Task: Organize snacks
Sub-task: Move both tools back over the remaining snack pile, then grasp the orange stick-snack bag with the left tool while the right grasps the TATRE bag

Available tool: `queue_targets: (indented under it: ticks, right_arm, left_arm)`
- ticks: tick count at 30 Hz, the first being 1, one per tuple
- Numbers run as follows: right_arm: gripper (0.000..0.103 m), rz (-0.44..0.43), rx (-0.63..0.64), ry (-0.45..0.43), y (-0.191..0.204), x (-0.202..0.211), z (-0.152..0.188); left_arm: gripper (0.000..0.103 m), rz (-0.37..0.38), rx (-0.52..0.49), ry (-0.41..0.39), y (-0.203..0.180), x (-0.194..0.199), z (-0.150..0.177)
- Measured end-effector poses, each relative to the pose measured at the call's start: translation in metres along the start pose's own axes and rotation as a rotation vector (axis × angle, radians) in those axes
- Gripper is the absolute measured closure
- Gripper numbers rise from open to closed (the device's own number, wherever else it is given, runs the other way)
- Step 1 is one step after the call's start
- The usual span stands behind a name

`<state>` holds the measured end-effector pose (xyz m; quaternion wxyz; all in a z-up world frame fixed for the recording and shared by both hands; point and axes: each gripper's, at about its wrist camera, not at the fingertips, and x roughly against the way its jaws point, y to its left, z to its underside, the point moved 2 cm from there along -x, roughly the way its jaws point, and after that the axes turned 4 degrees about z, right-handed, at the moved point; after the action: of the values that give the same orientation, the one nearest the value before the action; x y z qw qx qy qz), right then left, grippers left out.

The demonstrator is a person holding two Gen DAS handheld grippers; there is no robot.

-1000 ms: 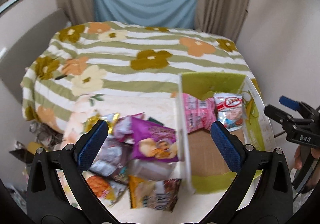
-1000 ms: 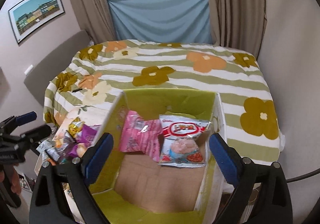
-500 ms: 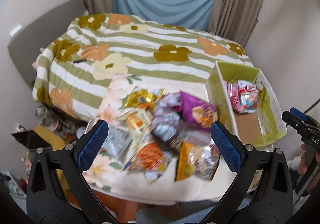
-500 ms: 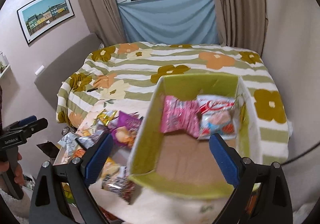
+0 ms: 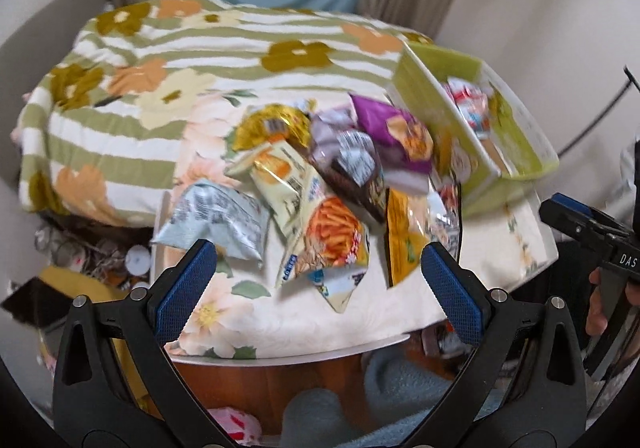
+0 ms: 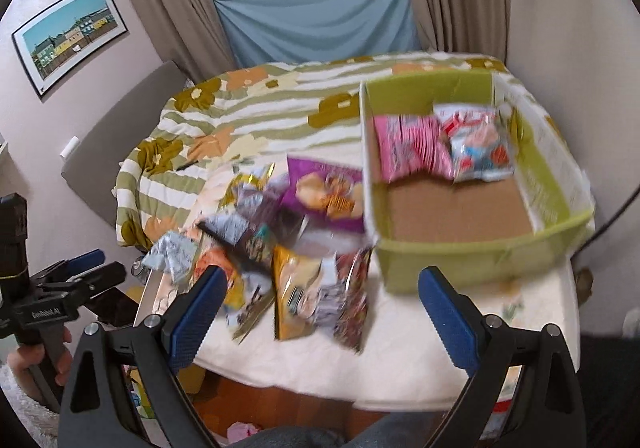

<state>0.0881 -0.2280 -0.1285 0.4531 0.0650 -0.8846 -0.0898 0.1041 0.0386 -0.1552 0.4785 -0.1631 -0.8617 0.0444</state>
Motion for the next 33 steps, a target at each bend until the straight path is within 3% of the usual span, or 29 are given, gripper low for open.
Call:
queue_targets:
  ticks: [6,14,21,23,25,33]
  right_arm:
    - [0.007,0.009,-0.01,0.057,0.007,-0.028,0.026]
    - [0.007,-0.021,-0.023,0.119,-0.005,-0.085,0.046]
    - [0.007,-0.065,-0.026,0.127,-0.018,-0.115,0.048]
    - [0.007,-0.081,-0.024,0.139,-0.02,-0.123,0.049]
    - [0.007,-0.094,-0.019,0.15,-0.021,-0.128,0.05]
    - [0.007,-0.19,-0.011,0.148,-0.019,-0.14,0.046]
  left_arm:
    - [0.002,0.039,-0.041,0.044,-0.004,-0.041,0.003]
    - [0.002,-0.02,-0.017,0.067,0.005,-0.1,0.007]
    - [0.002,-0.067,-0.065,0.094,-0.005,-0.128,0.011]
    - [0.006,-0.079,-0.068,0.103,-0.006,-0.132,0.012]
    - [0.018,-0.089,-0.077,0.123,-0.008,-0.138,0.012]
    - [0.028,-0.096,-0.106,0.163,-0.011,-0.148,0.015]
